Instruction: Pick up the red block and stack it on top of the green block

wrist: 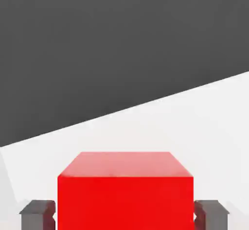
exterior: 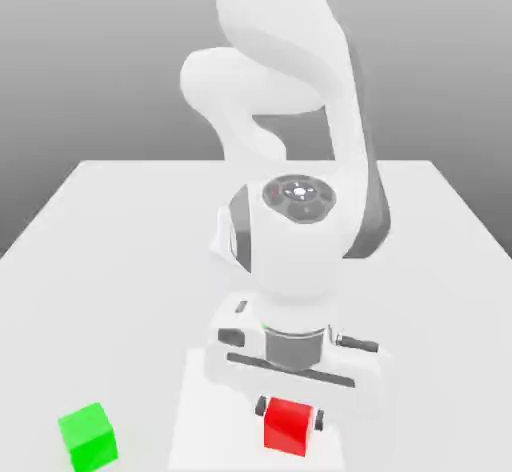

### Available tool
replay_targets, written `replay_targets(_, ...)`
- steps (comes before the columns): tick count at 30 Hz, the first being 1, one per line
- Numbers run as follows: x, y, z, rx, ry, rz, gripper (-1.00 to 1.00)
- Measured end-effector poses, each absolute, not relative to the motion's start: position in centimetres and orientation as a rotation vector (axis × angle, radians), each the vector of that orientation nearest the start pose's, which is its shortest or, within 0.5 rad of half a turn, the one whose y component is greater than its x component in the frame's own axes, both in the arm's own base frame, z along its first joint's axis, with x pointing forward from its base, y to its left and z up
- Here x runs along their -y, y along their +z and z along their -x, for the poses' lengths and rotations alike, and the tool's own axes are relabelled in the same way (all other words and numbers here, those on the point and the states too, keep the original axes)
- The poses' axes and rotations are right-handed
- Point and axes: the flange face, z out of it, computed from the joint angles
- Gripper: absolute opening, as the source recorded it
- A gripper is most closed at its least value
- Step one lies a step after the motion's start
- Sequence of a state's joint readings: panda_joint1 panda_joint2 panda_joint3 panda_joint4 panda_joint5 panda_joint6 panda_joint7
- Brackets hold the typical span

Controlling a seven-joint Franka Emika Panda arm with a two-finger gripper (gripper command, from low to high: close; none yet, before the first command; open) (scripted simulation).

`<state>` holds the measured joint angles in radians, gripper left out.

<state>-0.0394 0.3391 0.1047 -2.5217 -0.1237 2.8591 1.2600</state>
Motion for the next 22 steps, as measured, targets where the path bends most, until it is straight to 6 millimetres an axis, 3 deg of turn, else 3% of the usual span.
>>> replay_targets(3,-4.0,14.9,-45.5,-1.617,-0.002,2.692,-1.0)
replay_targets(8,-3.9,20.1,-45.5,-1.622,-0.001,2.689,-1.0)
replay_targets(12,5.3,22.3,-47.3,-1.969,-0.001,2.45,-1.0)
replay_targets(15,12.6,23.3,-47.3,-2.208,-0.001,2.235,-1.0)
replay_targets(17,17.5,22.0,-47.1,-2.349,0.0,2.083,-1.0)
replay_targets(19,19.2,19.4,-46.9,-2.399,0.0,2.026,-1.0)
replay_targets(20,19.5,18.5,-46.8,-2.408,-0.001,2.017,1.0)
replay_targets(22,19.5,18.5,-46.8,-2.408,-0.001,2.017,1.0)
